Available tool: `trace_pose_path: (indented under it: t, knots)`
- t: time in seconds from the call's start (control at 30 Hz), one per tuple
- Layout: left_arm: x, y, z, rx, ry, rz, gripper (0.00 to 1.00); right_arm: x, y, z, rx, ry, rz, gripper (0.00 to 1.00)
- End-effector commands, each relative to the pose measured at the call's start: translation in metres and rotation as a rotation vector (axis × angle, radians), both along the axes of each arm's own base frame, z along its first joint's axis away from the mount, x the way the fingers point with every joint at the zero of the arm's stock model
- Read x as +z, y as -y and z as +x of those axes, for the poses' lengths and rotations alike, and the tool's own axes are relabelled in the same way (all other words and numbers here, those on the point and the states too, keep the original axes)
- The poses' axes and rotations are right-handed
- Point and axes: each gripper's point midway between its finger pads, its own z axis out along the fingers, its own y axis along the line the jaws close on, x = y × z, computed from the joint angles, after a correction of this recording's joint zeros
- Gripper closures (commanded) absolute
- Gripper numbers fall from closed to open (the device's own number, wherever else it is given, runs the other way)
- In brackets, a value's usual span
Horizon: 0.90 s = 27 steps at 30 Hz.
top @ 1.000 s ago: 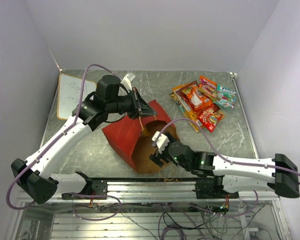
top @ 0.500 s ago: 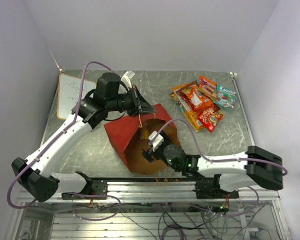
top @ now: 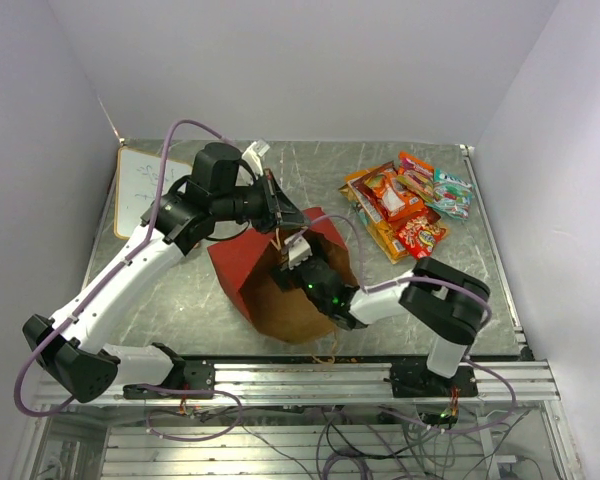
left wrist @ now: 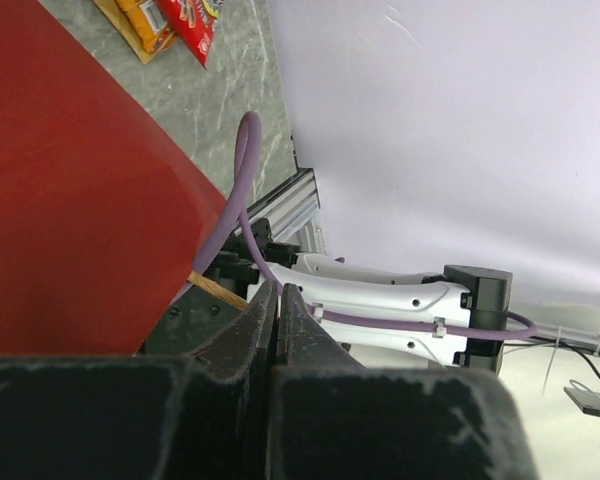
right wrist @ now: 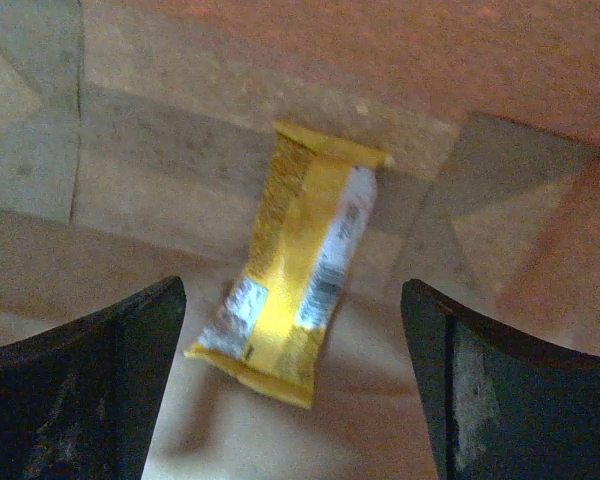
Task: Take the snacks out of the paper bag
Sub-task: Take out the snack from the paper bag.
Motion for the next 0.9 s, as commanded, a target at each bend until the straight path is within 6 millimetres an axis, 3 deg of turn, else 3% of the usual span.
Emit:
trace_pose_path:
  t: [0.0,0.17,0.3,0.57,0.63,0.87]
  knots:
    - [0.008,-0.003,-0.004,-0.008,0.030,-0.001,0.93,-0.004,-0.029,0.016,0.043,-0.020,0.074,0.12]
    - [0.012,-0.005,-0.003,-0.002,0.046,0.013,0.93,-0.025,-0.035,0.026,0.012,-0.099,0.103,0.19]
    - [0.011,-0.008,-0.003,0.004,0.049,0.030,0.93,-0.053,-0.029,0.027,0.011,-0.178,0.037,0.37]
    - [0.017,-0.016,0.010,0.049,0.077,0.025,0.93,-0.058,-0.047,0.002,0.235,-0.231,-0.062,0.68]
    - [0.020,-0.017,0.014,0.055,0.083,0.019,0.93,-0.056,-0.047,-0.002,0.251,-0.246,-0.060,0.74]
    - [0.022,-0.014,0.029,0.069,0.106,0.011,0.93,-0.012,-0.037,-0.036,0.395,-0.212,-0.021,0.89]
